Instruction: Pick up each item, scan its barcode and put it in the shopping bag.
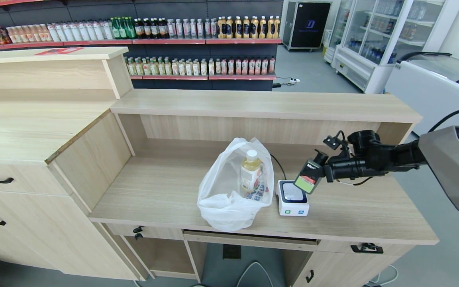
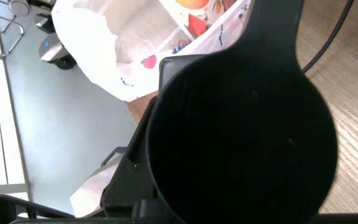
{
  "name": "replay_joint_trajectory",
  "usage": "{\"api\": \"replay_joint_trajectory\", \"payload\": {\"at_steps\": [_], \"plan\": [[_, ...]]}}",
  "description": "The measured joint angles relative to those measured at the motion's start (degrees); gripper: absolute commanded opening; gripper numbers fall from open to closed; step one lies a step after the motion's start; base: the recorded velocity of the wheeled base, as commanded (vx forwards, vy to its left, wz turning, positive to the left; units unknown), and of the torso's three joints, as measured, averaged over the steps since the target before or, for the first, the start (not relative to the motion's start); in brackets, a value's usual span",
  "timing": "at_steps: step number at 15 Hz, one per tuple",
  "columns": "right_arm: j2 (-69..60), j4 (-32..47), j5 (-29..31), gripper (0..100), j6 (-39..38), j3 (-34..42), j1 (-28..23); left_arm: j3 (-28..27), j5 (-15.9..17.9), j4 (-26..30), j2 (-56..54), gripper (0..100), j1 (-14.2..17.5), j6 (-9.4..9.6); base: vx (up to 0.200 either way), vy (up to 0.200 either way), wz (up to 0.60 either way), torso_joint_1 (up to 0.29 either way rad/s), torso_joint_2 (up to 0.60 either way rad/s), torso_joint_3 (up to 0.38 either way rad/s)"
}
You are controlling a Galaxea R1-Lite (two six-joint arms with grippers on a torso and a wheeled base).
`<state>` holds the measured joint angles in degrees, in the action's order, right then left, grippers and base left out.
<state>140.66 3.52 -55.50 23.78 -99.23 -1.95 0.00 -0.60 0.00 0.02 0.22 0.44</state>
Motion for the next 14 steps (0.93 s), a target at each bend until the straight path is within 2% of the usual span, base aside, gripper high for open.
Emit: {"api": "replay_joint_trajectory", "payload": {"at_steps": [3, 5, 7, 8, 10, 12, 14], "plan": [[-10.83, 0.06, 3.01, 0, 1.01, 6.16, -5.38, 0.00, 0.00, 0.00, 0.00, 0, 0.00, 0.00, 0.000, 0.000, 0.00, 0.000, 0.00, 0.000], [-19.60, 0.11, 12.64, 0, 3.77, 13.35, -9.05, 0.00, 0.00, 0.00, 0.00, 0, 0.05, 0.00, 0.000, 0.000, 0.00, 0.000, 0.00, 0.000], [-27.06, 0.09, 26.97, 0, 6.21, 19.32, -11.06, 0.00, 0.00, 0.00, -0.02, 0, 0.02, 0.00, 0.000, 0.000, 0.60, 0.002, 0.00, 0.002], [-30.35, -0.44, 29.34, 0, 6.64, 21.78, -11.24, 0.00, 0.00, 0.00, -0.02, 0, 0.00, 0.00, 0.000, 0.000, 0.60, 0.007, 0.00, -0.002], [-36.06, -3.19, 31.01, 0, 7.06, 27.23, -10.08, 0.00, 0.00, 0.00, 0.00, 0, -0.01, 0.00, 0.000, 0.000, 0.60, 0.000, 0.00, 0.000], [-38.89, -9.62, 31.04, 0, 6.79, 30.03, -7.72, 0.00, 0.02, 0.00, 0.00, 0, 0.02, 0.00, 0.000, 0.000, 0.60, 0.005, 0.00, 0.000], [-39.34, -11.20, 22.93, 0, 4.53, 31.56, -5.42, 0.00, 0.00, 0.00, -0.02, 0, 0.02, 0.00, 0.000, 0.000, 0.00, 0.000, 0.00, 0.000]]}}
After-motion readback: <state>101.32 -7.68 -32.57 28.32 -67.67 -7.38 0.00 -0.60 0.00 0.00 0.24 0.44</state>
